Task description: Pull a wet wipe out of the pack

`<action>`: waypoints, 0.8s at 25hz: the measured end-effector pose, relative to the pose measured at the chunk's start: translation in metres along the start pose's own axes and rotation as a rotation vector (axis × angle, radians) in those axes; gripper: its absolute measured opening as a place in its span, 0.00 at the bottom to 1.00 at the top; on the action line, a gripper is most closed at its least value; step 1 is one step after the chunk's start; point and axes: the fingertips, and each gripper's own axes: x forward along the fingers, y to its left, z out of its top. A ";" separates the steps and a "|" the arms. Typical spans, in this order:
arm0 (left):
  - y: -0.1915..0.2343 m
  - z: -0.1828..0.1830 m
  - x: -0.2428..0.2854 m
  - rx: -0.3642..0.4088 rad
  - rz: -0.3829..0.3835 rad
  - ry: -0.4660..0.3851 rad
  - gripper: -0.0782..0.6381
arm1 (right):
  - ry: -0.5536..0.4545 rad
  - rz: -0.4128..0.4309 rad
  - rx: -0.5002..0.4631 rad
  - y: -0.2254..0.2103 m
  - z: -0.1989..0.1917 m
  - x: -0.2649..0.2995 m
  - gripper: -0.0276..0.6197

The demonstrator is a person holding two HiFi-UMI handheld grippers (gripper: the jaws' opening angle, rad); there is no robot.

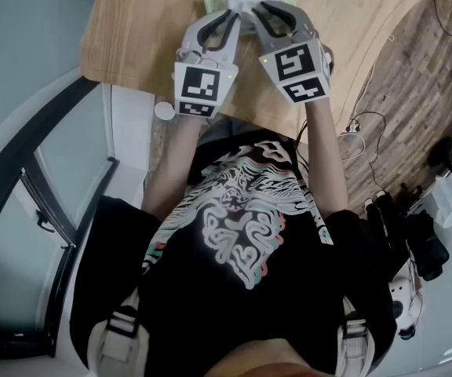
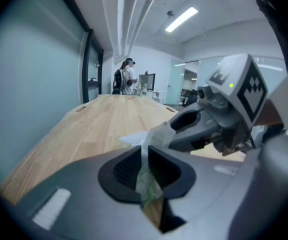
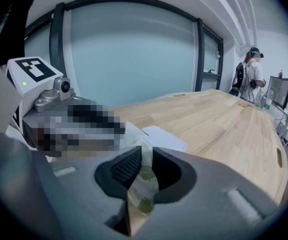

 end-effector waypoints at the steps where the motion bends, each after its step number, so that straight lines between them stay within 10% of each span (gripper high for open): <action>1: 0.000 0.000 0.000 -0.001 0.000 0.000 0.12 | 0.005 -0.002 -0.011 0.000 0.000 0.000 0.14; 20: 0.000 -0.001 0.000 -0.002 -0.007 -0.005 0.12 | 0.033 -0.006 -0.056 0.003 0.000 0.000 0.04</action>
